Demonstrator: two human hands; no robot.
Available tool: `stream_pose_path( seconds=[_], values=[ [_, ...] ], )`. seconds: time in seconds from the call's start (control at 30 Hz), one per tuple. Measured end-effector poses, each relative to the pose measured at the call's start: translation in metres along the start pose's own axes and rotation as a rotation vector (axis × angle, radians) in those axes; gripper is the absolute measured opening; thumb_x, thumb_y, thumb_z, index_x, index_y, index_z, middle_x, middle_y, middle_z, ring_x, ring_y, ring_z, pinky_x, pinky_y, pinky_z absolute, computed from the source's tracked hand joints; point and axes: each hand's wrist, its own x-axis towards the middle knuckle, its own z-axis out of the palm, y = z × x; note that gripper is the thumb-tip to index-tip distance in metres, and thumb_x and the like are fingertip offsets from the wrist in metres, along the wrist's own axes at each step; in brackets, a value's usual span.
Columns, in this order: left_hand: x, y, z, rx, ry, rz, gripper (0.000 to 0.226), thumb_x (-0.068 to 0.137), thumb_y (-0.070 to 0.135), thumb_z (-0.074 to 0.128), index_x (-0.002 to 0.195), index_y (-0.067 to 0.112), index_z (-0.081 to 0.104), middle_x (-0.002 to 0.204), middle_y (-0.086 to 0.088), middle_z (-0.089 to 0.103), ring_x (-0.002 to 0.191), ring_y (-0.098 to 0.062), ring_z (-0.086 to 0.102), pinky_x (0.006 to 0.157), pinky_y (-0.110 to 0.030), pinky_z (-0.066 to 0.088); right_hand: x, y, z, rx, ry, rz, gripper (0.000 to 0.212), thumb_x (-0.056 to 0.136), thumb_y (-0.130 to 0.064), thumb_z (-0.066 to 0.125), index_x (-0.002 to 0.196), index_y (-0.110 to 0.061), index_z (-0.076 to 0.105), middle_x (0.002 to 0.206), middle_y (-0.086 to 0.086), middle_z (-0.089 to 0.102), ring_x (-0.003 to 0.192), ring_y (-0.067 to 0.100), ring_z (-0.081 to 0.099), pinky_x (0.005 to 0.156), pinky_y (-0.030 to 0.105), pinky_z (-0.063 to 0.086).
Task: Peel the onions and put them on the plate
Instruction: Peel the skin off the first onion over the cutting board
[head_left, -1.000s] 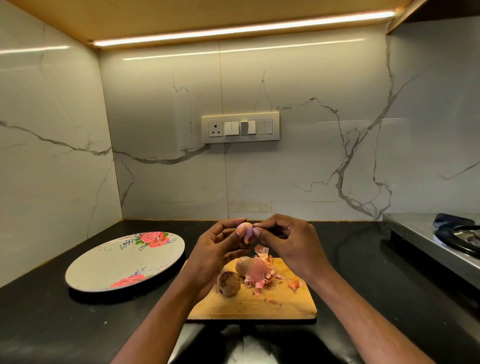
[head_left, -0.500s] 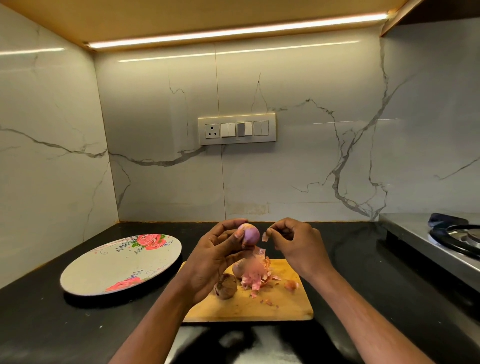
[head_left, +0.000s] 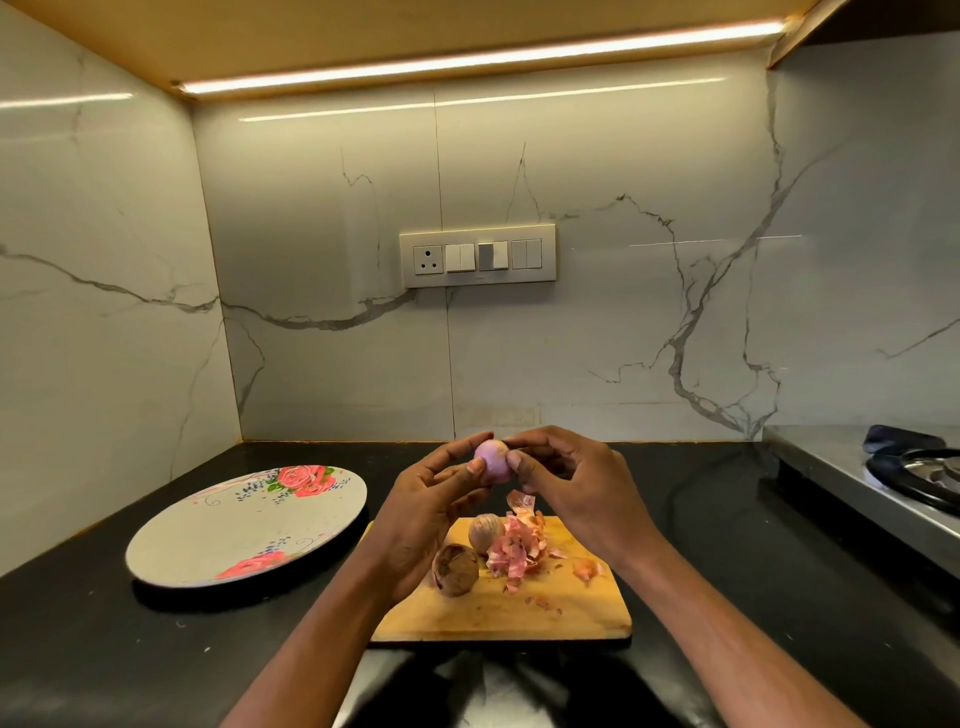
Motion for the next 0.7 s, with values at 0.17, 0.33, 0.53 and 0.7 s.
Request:
stream_pose_path(
  seconds=[0.17,0.33,0.53,0.7],
  values=[
    [-0.0011,-0.0001,-0.0006,0.042,0.001,0.002,0.042,0.085,0.024,0.066,0.128,0.024,0.064,0.114,0.0,0.074,0.108,-0.019,0.069,0.089,-0.031,0.055,0.0013,0.0023,0.0001,-0.065,0.048,-0.047,0.019,0.091,-0.03,0.071,0.11,-0.027,0.075,0.099,-0.015,0.075,0.092,0.001,0.07,0.079,0.027,0.061],
    [-0.0009,-0.0009,-0.0005,0.003,0.017,-0.007,0.039,0.085,0.02,0.067,0.124,0.02,0.066,0.111,-0.007,0.075,0.103,-0.026,0.072,0.085,-0.034,0.059,-0.0014,-0.0007,0.0018,-0.192,0.05,-0.131,0.026,0.09,-0.034,0.07,0.113,-0.024,0.076,0.1,-0.012,0.076,0.09,-0.003,0.068,0.076,0.01,0.054],
    [-0.0015,0.0005,0.0005,0.072,0.019,0.02,0.043,0.079,0.024,0.071,0.122,0.022,0.068,0.117,-0.003,0.073,0.102,-0.022,0.073,0.083,-0.03,0.058,-0.0036,-0.0021,0.0017,-0.275,0.055,-0.17,0.02,0.092,-0.028,0.071,0.108,-0.018,0.077,0.092,-0.006,0.077,0.079,0.001,0.068,0.067,0.006,0.049],
    [-0.0019,-0.0001,0.0004,0.077,0.011,0.014,0.042,0.08,0.023,0.071,0.122,0.021,0.068,0.119,-0.005,0.071,0.102,-0.023,0.073,0.084,-0.03,0.058,-0.0033,-0.003,0.0019,-0.294,0.053,-0.162,0.016,0.092,-0.027,0.07,0.103,-0.017,0.076,0.088,-0.004,0.075,0.073,-0.001,0.065,0.066,0.005,0.048]
  ],
)
